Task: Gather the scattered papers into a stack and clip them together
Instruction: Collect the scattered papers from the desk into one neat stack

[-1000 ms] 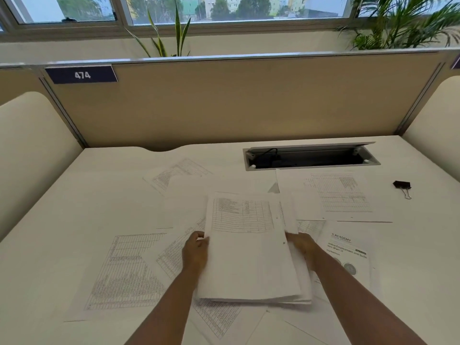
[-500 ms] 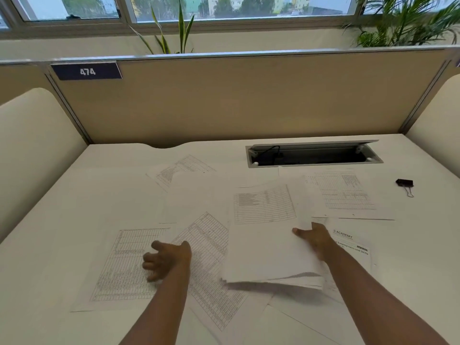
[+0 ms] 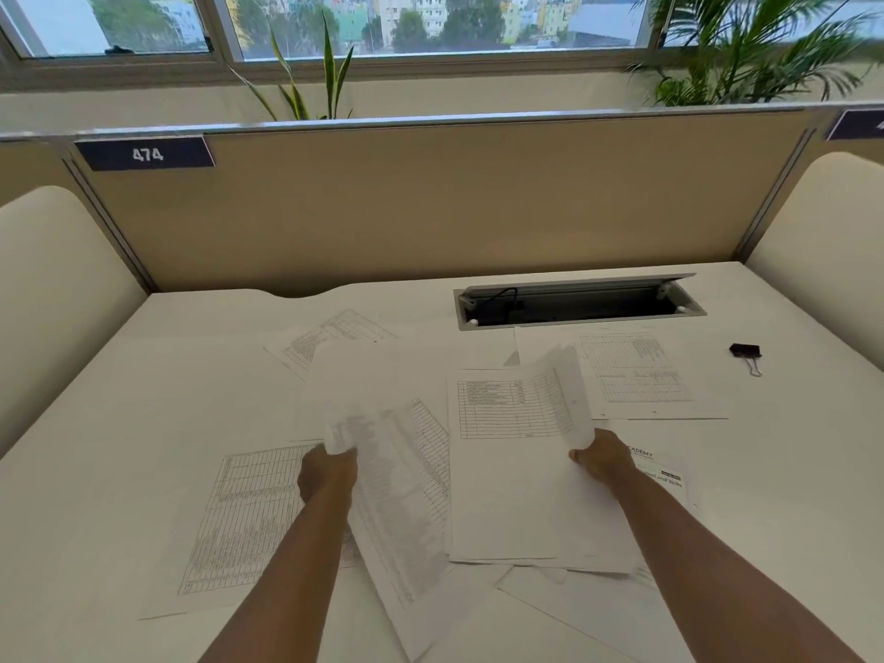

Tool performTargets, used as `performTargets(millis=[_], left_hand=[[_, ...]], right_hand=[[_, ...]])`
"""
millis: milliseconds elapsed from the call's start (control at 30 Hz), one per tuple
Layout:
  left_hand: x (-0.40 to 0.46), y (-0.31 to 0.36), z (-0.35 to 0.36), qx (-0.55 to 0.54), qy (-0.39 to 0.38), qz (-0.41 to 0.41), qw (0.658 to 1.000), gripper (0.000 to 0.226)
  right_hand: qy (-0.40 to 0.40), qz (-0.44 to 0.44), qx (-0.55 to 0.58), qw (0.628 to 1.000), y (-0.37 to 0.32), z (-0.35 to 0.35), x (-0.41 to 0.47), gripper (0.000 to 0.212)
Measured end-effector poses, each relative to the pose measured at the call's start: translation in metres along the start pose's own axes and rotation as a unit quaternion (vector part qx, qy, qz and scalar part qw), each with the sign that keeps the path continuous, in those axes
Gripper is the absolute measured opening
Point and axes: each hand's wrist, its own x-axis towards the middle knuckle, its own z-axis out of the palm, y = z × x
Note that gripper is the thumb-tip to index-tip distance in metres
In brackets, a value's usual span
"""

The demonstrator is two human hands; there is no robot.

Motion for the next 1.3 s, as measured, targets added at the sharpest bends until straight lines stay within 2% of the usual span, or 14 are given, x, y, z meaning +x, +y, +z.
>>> performTargets(millis=[267,400,500,567,700,767,800,900,1000,1067,1167,1300], left_hand=[[-0.026,0.094,-0.051,0.032,0.067,0.238,0.968,0.030],[-0.045,0.137,-0.073,-0.059,0.000,0.307,0.950,0.028],[-0.058,0.155,-0.080,-0.177,-0.131,0.295,0.930,0.017],[-0.064,0.160,-0.079,-0.209,-0.201,0.284,0.914,0.010],[-0.060,0.157,-0.072,-0.282,-0.293,0.248,0.879,0.012],[-0.055,0.149,-0.067,-0.286,-0.297,0.231,0.881,0.010],[-0.051,0.143,-0.064,-0.277,-0.289,0.220,0.890,0.009],[-0.040,0.121,-0.050,-0.229,-0.246,0.172,0.926,0.005],[-0.035,0.096,-0.034,-0.205,-0.183,0.124,0.954,0.026],[-0.033,0.084,-0.026,-0.225,-0.170,0.090,0.955,0.036],[-0.026,0.072,-0.019,-0.241,-0.187,0.056,0.951,0.038],[-0.019,0.064,-0.012,-0.227,-0.180,0.076,0.954,0.039]], right_hand=[[0.084,-0.021,0.074,0.993,-0.003,0.003,-0.005,0.034],[0.082,-0.027,0.080,0.993,-0.006,0.012,-0.010,0.037],[0.060,-0.031,0.106,0.992,-0.013,0.020,-0.017,0.035],[0.041,-0.039,0.134,0.989,-0.018,0.026,-0.022,0.034],[-0.007,-0.053,0.195,0.979,-0.026,0.034,-0.025,0.030],[-0.038,-0.062,0.217,0.973,-0.029,0.035,-0.027,0.019],[-0.054,-0.071,0.233,0.968,-0.030,0.033,-0.029,0.007],[-0.099,-0.078,0.276,0.953,-0.034,0.025,-0.036,0.034],[-0.109,-0.097,0.256,0.956,-0.042,0.016,-0.040,0.038],[-0.111,-0.110,0.249,0.956,-0.044,0.013,-0.037,0.031],[-0.124,-0.116,0.221,0.960,-0.044,0.012,-0.037,0.030],[-0.166,-0.100,0.278,0.941,-0.046,0.009,-0.041,0.021]])
